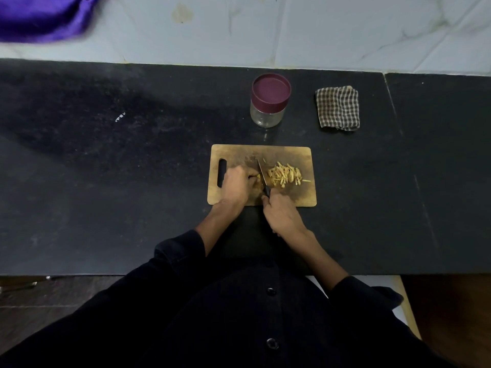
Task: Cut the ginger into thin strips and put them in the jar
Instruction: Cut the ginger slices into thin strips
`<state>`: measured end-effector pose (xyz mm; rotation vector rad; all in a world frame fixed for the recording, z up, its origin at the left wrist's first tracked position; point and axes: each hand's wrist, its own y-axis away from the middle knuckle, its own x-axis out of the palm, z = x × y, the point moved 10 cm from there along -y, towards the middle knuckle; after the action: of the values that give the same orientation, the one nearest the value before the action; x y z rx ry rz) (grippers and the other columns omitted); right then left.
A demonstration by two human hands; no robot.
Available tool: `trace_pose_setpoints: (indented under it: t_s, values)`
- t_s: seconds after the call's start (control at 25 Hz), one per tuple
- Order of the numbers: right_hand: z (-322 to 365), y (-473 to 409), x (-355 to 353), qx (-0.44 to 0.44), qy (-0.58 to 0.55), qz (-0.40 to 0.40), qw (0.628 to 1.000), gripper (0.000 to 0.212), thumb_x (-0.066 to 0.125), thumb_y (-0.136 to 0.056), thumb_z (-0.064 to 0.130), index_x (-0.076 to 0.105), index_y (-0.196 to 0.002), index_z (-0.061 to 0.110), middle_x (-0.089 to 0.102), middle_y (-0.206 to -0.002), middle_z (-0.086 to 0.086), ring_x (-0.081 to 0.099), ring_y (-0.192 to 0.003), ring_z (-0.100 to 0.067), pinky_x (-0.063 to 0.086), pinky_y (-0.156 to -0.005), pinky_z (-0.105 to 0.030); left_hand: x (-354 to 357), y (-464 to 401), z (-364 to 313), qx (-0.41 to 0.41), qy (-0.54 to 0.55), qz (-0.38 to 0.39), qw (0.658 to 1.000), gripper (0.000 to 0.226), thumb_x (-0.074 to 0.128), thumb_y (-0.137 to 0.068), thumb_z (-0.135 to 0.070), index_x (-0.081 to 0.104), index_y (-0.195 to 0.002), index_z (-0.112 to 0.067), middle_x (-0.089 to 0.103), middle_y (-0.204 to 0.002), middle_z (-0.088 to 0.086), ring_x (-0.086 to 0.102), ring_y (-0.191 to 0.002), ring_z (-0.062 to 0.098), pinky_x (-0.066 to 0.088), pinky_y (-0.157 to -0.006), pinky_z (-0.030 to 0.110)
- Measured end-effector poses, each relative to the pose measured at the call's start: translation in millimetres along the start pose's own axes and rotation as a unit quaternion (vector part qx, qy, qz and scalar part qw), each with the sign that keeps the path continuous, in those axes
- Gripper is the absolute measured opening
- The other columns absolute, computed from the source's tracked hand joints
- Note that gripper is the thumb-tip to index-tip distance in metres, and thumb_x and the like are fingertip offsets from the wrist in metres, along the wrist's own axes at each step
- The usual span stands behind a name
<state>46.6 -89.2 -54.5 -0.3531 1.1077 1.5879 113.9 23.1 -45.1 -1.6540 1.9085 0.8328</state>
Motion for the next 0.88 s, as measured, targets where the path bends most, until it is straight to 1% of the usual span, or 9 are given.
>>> trace_pose_setpoints:
  t_s: [0.08, 0.28, 0.4, 0.48, 0.64, 0.68, 0.8, 0.88]
  values:
    - [1.8, -0.5, 1.0, 0.002, 0.013, 0.000, 1.000, 0.024, 0.041, -0.104, 0.027, 0.051, -0.110, 0.005, 0.065, -0.102, -0.019, 0.066, -0.088, -0.036, 0.056, -0.077, -0.052, 1.1, -0.2, 0.9, -0.002, 0.000, 0.001, 1.000, 0.018, 0.065, -0.085, 0.000, 0.076, -0.097, -0.010, 0.073, -0.096, 0.004, 0.067, -0.089, 0.016, 0.055, -0.084, 0.035]
    - [-15.9, 19.1, 12.0, 0.020, 0.034, 0.030, 0.999, 0.027, 0.039, -0.105, 0.028, 0.049, -0.115, 0.006, 0.062, -0.110, -0.018, 0.061, -0.102, -0.036, 0.051, -0.081, -0.047, -0.2, -0.7, 0.5, -0.005, 0.005, -0.003, 1.000, 0.018, 0.068, -0.085, -0.006, 0.075, -0.101, -0.010, 0.073, -0.100, 0.003, 0.066, -0.094, 0.014, 0.053, -0.090, 0.033]
    - [-24.8, 30.3, 14.7, 0.021, 0.028, 0.044, 0.998, 0.028, 0.038, -0.105, 0.028, 0.049, -0.121, 0.007, 0.062, -0.113, -0.018, 0.059, -0.106, -0.036, 0.048, -0.083, -0.044, -1.4, 0.9, -0.6, -0.008, 0.014, -0.002, 1.000, 0.019, 0.068, -0.085, -0.006, 0.074, -0.103, -0.009, 0.073, -0.101, 0.004, 0.066, -0.095, 0.014, 0.053, -0.091, 0.031]
    - [-25.5, 31.2, 13.8, 0.025, 0.025, 0.044, 0.998, 0.029, 0.038, -0.105, 0.027, 0.049, -0.122, 0.007, 0.062, -0.114, -0.018, 0.059, -0.107, -0.036, 0.046, -0.082, -0.043, -1.9, 1.0, -3.0, 0.000, 0.011, -0.002, 1.000, 0.019, 0.068, -0.085, -0.005, 0.074, -0.102, -0.008, 0.073, -0.101, 0.005, 0.066, -0.095, 0.016, 0.053, -0.090, 0.032]
    - [-17.1, 21.6, 10.7, 0.036, 0.019, 0.033, 0.999, 0.027, 0.039, -0.105, 0.026, 0.051, -0.115, 0.005, 0.061, -0.112, -0.018, 0.059, -0.104, -0.035, 0.044, -0.077, -0.039, -2.6, 1.5, -4.2, 0.005, 0.004, 0.003, 1.000, 0.017, 0.067, -0.085, -0.004, 0.075, -0.101, -0.008, 0.074, -0.100, 0.005, 0.067, -0.093, 0.016, 0.053, -0.089, 0.032]
    - [-15.0, 18.9, 10.0, 0.039, 0.015, 0.028, 0.999, 0.026, 0.039, -0.105, 0.027, 0.051, -0.114, 0.005, 0.061, -0.111, -0.017, 0.060, -0.103, -0.036, 0.046, -0.076, -0.040, -2.2, 2.3, -5.1, 0.008, 0.000, 0.003, 1.000, 0.016, 0.067, -0.085, -0.004, 0.075, -0.099, -0.008, 0.074, -0.098, 0.005, 0.067, -0.091, 0.016, 0.053, -0.088, 0.032]
    - [-18.3, 18.0, 11.1, 0.047, -0.012, 0.019, 0.999, 0.020, 0.038, -0.105, 0.030, 0.047, -0.104, 0.012, 0.062, -0.102, -0.015, 0.066, -0.091, -0.036, 0.056, -0.077, -0.051, -2.1, 3.1, -5.4, 0.004, 0.001, 0.003, 1.000, 0.012, 0.067, -0.085, -0.005, 0.076, -0.093, -0.005, 0.074, -0.095, 0.007, 0.067, -0.089, 0.018, 0.053, -0.086, 0.036]
    - [-25.0, 21.7, 9.7, 0.057, -0.032, 0.015, 0.998, 0.019, 0.037, -0.105, 0.033, 0.044, -0.099, 0.015, 0.063, -0.098, -0.015, 0.067, -0.086, -0.036, 0.057, -0.075, -0.053, -2.6, 1.5, -1.1, -0.007, 0.004, 0.002, 1.000, 0.010, 0.068, -0.085, -0.007, 0.075, -0.091, -0.004, 0.073, -0.094, 0.007, 0.067, -0.090, 0.019, 0.054, -0.085, 0.037]
